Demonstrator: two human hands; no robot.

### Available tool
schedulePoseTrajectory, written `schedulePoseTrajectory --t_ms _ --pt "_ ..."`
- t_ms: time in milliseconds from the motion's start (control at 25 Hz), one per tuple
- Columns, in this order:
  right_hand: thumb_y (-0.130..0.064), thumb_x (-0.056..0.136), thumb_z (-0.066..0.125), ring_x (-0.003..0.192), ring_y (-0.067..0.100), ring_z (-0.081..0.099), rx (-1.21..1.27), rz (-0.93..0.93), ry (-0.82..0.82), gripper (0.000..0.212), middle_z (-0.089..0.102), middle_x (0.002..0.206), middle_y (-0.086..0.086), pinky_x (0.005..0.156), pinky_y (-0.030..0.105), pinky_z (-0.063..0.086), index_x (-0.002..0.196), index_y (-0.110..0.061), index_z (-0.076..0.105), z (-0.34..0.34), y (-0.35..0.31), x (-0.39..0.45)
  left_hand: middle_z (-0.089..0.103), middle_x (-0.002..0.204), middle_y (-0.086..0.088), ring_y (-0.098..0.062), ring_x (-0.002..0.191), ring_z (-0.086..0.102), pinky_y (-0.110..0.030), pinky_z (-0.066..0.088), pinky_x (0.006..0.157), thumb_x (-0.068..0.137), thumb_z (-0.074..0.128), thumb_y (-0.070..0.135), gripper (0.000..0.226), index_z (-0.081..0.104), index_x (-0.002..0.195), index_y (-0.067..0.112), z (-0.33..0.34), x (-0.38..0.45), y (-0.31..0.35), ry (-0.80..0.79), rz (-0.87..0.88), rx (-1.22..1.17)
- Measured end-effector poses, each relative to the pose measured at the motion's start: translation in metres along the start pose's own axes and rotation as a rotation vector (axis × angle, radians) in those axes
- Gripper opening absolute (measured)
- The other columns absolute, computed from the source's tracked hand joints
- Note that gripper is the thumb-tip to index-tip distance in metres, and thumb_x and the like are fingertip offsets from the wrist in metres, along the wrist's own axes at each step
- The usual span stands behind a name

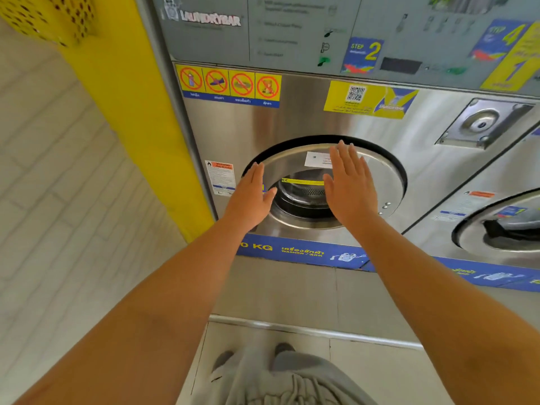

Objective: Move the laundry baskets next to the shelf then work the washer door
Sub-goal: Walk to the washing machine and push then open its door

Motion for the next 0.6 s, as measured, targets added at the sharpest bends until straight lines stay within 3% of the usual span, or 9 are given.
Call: schedulePoseTrajectory --t_ms 360,600 --pt "-0.032 0.100 0.037 0.149 0.024 0.010 0.044 0.101 -0.008 0.060 0.015 0.161 0.007 0.121 0.038 0.011 0.152 -0.010 0.018 0.002 -0.001 0.005 0.022 0.159 -0.008 -0.027 0.145 0.025 -0.043 0.034 0.115 0.096 0.048 0.038 0.073 0.010 0.154 0.014 0.010 0.041 -0.004 -0.048 0.109 0.098" --pt "-0.035 0.100 0.036 0.149 0.024 0.013 0.076 0.188 0.003 0.059 0.015 0.161 0.006 0.122 0.039 0.012 0.152 -0.012 0.020 0.001 -0.006 -0.009 0.045 0.142 -0.012 -0.030 0.129 0.044 -0.040 0.040 0.108 0.095 0.050 0.036 0.060 0.035 0.145 0.009 -0.003 0.016 -0.001 0.055 0.247 0.121"
Point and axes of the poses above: each hand's wrist, its own x-axis towards the middle knuckle, its own z-axis out of the palm, y = z × x, the point moved 8 cm from there along x, towards the middle knuckle
